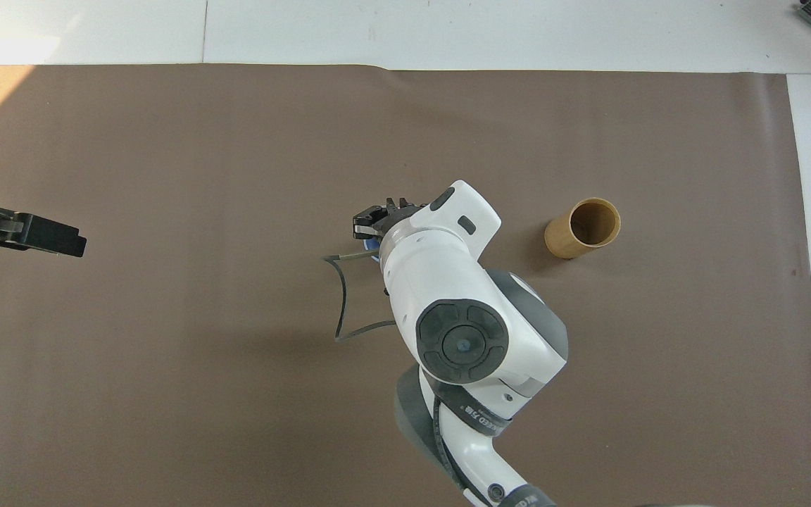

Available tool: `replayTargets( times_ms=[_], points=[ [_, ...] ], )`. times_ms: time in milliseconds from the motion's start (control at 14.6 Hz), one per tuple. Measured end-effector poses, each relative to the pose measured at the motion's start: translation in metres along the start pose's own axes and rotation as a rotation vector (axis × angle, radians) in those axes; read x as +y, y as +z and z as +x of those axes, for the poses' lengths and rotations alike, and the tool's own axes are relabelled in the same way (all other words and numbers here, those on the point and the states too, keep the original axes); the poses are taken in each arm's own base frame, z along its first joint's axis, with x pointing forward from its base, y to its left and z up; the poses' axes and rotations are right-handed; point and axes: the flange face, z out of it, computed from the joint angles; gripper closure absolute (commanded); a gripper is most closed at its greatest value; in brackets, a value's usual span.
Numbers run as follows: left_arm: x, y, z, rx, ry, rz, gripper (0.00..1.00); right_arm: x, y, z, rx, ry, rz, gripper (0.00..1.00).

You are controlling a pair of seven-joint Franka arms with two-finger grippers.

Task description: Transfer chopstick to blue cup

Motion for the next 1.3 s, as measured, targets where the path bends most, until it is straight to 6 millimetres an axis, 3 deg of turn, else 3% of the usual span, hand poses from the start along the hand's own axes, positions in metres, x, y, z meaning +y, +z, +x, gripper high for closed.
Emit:
replayTargets(
  times_ms=[69,274,343,480,617,1029,1166,1303],
  points=[
    [0.000,0.000,0.000,0.000,-0.001,0.000,0.00,0.000,0.000,0.000,0.002,0.007,0.002,0.34],
    [0.000,0.000,0.000,0.000,-0.001,0.000,0.00,-0.002,-0.005,0.005,0.013,0.022,0.009,0.13],
    [0.000,0.000,0.000,0.000,-0.001,0.000,0.00,-0.002,-0.007,0.007,0.019,0.024,0.012,0.00],
    [0.000,0.000,0.000,0.000,-0.001,0.000,0.00,0.001,-0.013,0.015,0.033,0.035,0.014,0.00],
    [0.000,0.000,0.000,0.000,-0.001,0.000,0.00,0.017,-0.023,0.029,0.042,0.063,-0.011,0.00],
    [0.000,0.000,0.000,0.000,-0.001,0.000,0.00,0.109,-0.069,0.065,-0.080,0.237,-0.171,0.00],
    [0.000,0.000,0.000,0.000,-0.001,0.000,0.00,0.155,-0.089,0.075,-0.173,0.240,-0.179,0.00],
    [0.000,0.000,0.000,0.000,-0.001,0.000,0.00,0.217,-0.112,0.086,-0.246,0.229,-0.187,0.00]
  ],
)
